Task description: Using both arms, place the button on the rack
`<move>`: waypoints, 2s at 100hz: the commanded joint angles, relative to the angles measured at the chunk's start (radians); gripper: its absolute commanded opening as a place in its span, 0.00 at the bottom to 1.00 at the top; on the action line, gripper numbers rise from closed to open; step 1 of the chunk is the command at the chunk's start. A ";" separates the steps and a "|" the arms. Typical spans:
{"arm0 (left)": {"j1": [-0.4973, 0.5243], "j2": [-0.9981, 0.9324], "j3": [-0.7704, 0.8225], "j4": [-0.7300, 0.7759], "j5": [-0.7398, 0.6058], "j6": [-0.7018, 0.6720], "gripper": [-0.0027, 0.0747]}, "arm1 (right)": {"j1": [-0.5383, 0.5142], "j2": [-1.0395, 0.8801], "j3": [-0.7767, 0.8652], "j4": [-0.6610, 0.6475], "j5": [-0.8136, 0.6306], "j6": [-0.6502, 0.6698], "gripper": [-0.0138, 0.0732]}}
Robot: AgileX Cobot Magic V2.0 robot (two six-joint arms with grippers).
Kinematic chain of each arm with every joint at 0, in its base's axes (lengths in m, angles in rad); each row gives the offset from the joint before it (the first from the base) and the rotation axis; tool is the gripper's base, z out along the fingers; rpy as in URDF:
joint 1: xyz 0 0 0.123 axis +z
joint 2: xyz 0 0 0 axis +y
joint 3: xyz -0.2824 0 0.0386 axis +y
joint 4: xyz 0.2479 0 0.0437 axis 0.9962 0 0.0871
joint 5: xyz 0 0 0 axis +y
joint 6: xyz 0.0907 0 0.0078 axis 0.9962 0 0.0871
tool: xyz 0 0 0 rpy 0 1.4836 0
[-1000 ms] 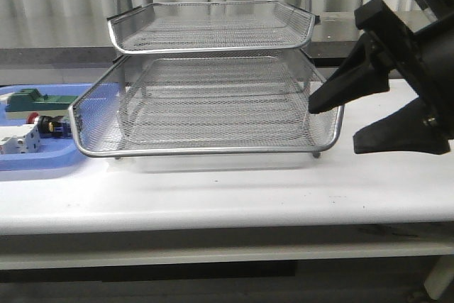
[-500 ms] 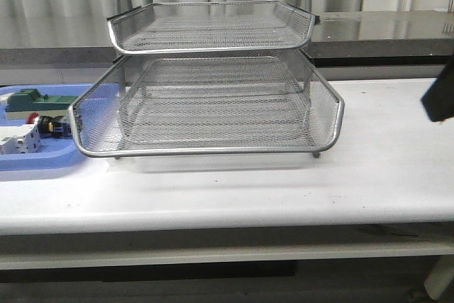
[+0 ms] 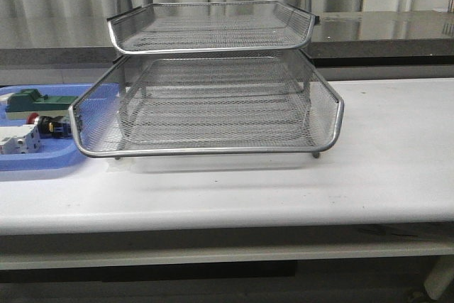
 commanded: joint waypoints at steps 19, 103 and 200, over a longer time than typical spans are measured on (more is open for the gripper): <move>0.000 -0.031 0.047 0.001 -0.085 -0.009 0.04 | 0.002 -0.048 -0.035 -0.034 -0.022 0.015 0.75; 0.000 -0.031 0.047 0.001 -0.085 -0.009 0.04 | 0.002 -0.048 -0.035 -0.033 -0.016 0.015 0.08; 0.000 -0.031 0.019 -0.040 -0.153 -0.009 0.04 | 0.002 -0.048 -0.035 -0.033 -0.016 0.015 0.08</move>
